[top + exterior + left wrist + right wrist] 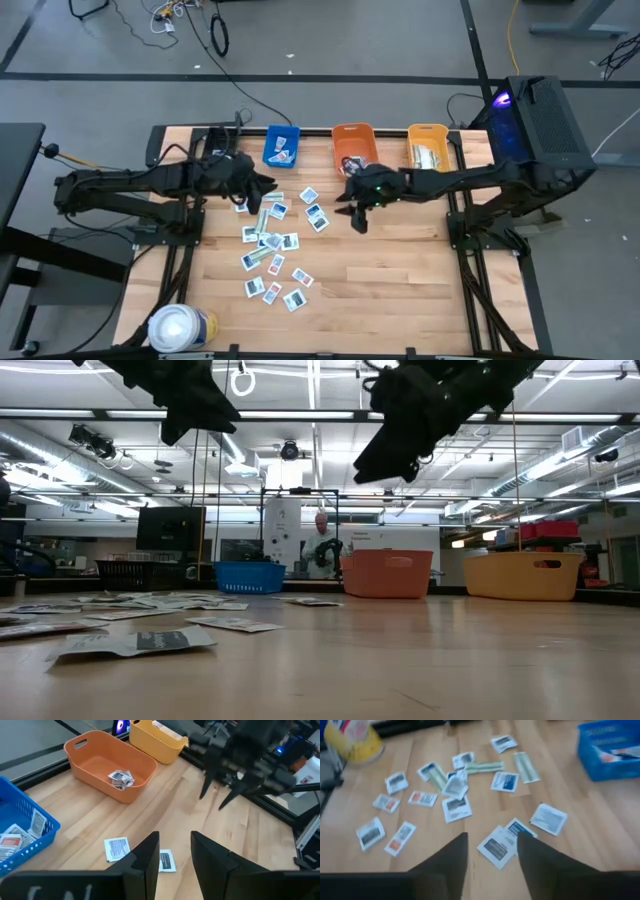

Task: Pick & Place First Aid Supplies
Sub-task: Put the towelette pack into the orange bin

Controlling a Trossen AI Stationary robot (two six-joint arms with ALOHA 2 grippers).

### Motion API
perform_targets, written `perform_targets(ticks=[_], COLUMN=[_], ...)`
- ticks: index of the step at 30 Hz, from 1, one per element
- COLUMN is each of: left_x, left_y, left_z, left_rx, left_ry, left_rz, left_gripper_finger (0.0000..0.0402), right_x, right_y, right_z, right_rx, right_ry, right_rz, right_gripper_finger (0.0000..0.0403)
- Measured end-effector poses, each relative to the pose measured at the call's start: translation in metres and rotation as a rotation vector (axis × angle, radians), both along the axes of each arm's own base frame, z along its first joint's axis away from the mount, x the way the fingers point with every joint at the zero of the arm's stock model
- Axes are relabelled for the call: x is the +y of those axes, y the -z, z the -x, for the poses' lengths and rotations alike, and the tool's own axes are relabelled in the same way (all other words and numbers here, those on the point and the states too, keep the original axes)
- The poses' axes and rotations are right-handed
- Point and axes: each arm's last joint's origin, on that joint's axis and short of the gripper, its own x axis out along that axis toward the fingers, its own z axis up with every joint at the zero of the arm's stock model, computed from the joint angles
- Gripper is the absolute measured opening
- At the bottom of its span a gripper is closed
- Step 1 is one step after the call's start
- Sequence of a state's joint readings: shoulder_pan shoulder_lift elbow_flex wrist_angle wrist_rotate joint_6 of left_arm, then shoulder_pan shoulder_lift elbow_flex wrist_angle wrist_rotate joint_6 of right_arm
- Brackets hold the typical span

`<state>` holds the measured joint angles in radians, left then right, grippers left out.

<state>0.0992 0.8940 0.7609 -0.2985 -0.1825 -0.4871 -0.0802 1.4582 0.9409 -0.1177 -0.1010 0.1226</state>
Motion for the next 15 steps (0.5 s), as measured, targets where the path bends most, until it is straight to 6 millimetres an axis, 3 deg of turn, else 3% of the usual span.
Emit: perform_targets(ticks=[8, 15], left_x=[-0.001, 0.0], left_y=[0.0, 0.0], left_z=[0.0, 0.0], left_rx=[0.0, 0.002], left_ry=[-0.002, -0.036], left_rz=[-0.004, -0.019], left_gripper_finger=[0.0115, 0.0115], right_x=[0.002, 0.001], right_y=[0.037, 0.068], right_z=[-0.023, -0.037], right_rx=[0.038, 0.082], right_ry=[-0.111, -0.117], right_rz=[0.091, 0.109], right_gripper_finger=[0.0262, 0.0314])
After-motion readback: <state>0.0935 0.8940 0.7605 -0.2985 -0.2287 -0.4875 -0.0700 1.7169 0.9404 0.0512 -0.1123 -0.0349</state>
